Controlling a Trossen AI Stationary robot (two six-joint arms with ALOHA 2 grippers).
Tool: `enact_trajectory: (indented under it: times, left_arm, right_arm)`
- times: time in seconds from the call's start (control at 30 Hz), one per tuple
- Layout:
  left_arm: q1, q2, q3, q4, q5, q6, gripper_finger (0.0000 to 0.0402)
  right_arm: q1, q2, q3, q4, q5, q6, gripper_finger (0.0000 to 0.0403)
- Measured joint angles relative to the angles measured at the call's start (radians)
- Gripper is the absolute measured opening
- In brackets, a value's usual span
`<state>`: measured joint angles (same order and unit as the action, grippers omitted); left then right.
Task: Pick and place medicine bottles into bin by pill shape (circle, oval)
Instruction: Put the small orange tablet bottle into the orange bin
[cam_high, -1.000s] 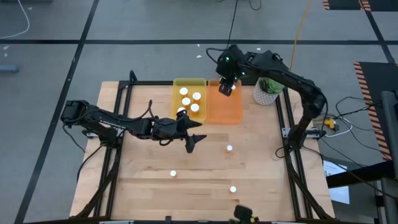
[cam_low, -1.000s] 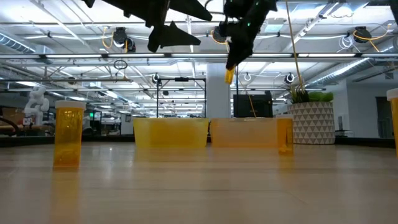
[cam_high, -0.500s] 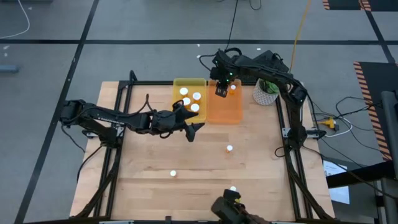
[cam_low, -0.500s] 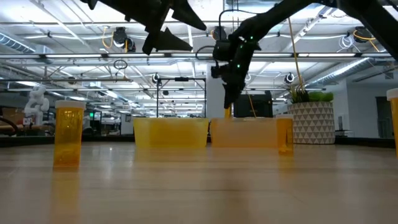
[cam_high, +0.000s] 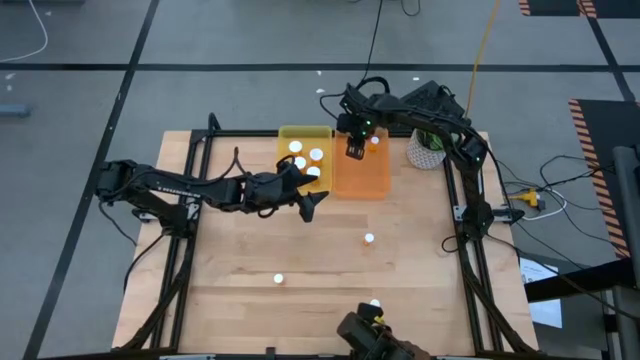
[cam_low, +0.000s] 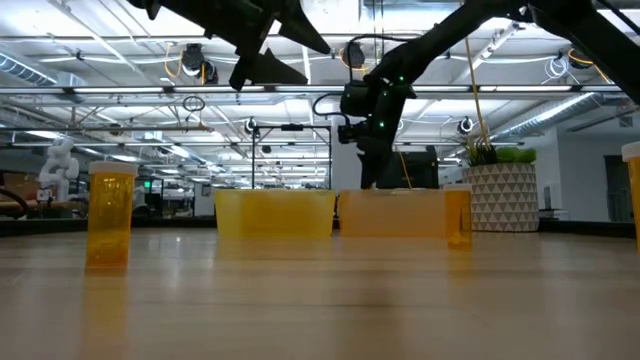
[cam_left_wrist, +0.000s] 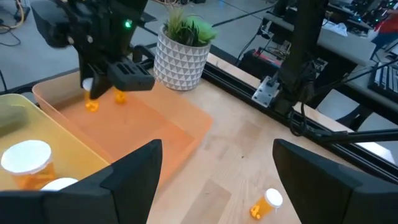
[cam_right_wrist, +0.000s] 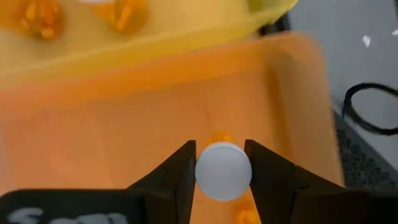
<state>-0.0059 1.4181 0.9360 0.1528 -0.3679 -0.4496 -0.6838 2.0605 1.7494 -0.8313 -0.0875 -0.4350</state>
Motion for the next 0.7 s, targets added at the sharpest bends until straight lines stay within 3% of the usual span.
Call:
enact_trajectory:
  times: [0.7]
  left_arm:
    - [-0.003, 0.000, 0.000, 0.001, 0.001, -0.005, 0.0310]
  right_arm:
    - [0.000, -0.001, -0.095, 0.010, 0.004, -0.022, 0.0136]
